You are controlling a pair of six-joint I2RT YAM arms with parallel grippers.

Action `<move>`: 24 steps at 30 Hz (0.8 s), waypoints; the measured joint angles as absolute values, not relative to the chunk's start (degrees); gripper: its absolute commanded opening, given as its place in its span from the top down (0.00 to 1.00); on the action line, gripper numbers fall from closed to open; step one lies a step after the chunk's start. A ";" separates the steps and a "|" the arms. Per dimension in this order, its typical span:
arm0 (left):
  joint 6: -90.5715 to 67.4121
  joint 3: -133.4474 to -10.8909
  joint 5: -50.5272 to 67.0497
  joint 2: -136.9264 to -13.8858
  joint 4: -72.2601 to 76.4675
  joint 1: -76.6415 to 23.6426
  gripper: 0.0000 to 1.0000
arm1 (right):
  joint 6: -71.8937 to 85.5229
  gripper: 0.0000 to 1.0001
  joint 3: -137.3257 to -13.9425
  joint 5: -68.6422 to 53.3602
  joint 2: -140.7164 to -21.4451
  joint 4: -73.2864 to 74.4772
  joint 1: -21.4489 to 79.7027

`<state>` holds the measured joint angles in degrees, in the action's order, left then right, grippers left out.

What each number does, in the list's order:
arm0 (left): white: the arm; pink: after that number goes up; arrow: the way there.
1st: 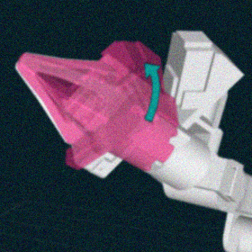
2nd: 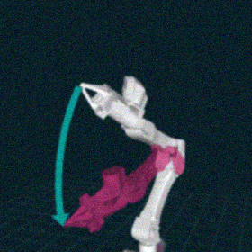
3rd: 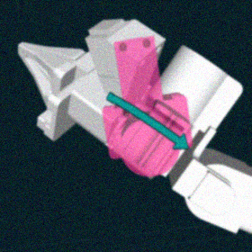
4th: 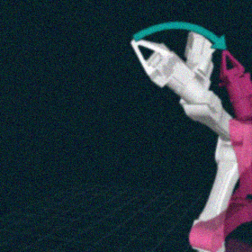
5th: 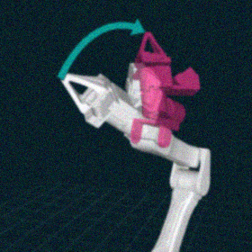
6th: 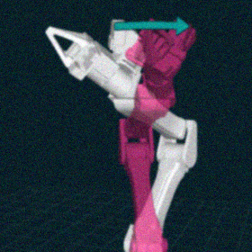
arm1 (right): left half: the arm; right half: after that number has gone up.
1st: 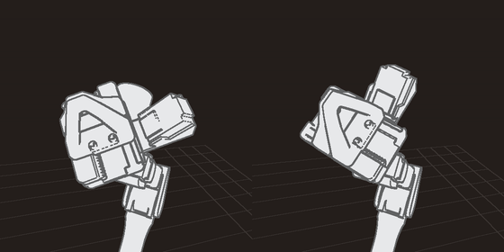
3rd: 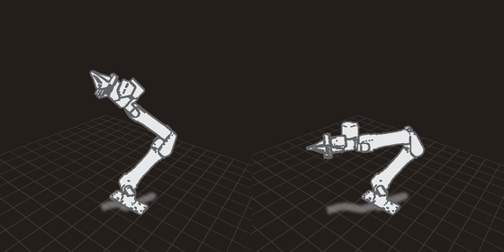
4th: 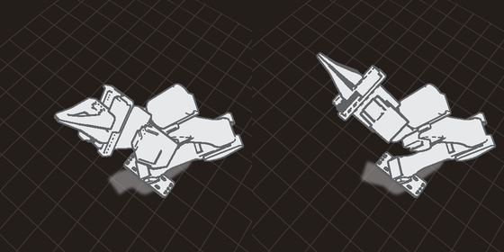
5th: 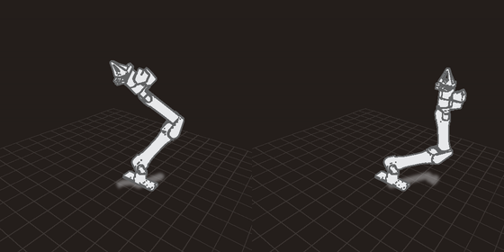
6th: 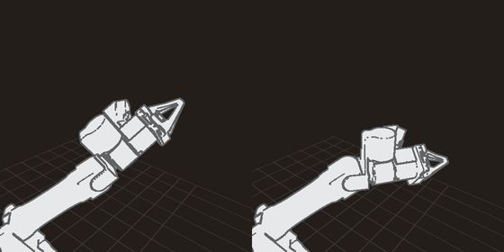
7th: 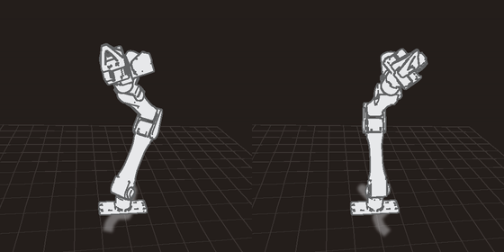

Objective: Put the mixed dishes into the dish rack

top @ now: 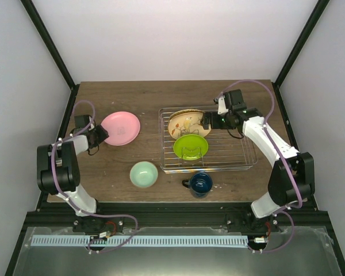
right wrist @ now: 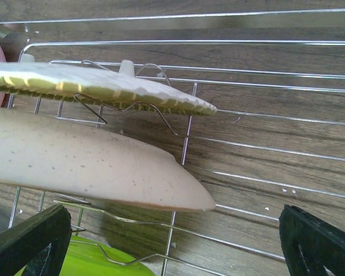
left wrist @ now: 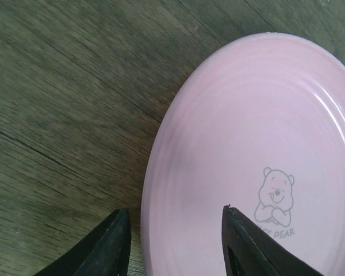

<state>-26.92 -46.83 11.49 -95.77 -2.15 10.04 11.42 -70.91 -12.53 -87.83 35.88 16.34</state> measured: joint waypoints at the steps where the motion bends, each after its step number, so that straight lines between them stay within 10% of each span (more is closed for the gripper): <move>1: -26.92 -46.85 11.57 -95.79 -2.17 10.04 0.58 | 11.42 0.00 -71.00 -12.53 -87.88 35.92 16.34; 24: -25.23 -53.69 9.08 -101.12 -9.02 10.09 0.68 | 11.33 0.00 -71.96 -12.12 -87.94 35.70 16.34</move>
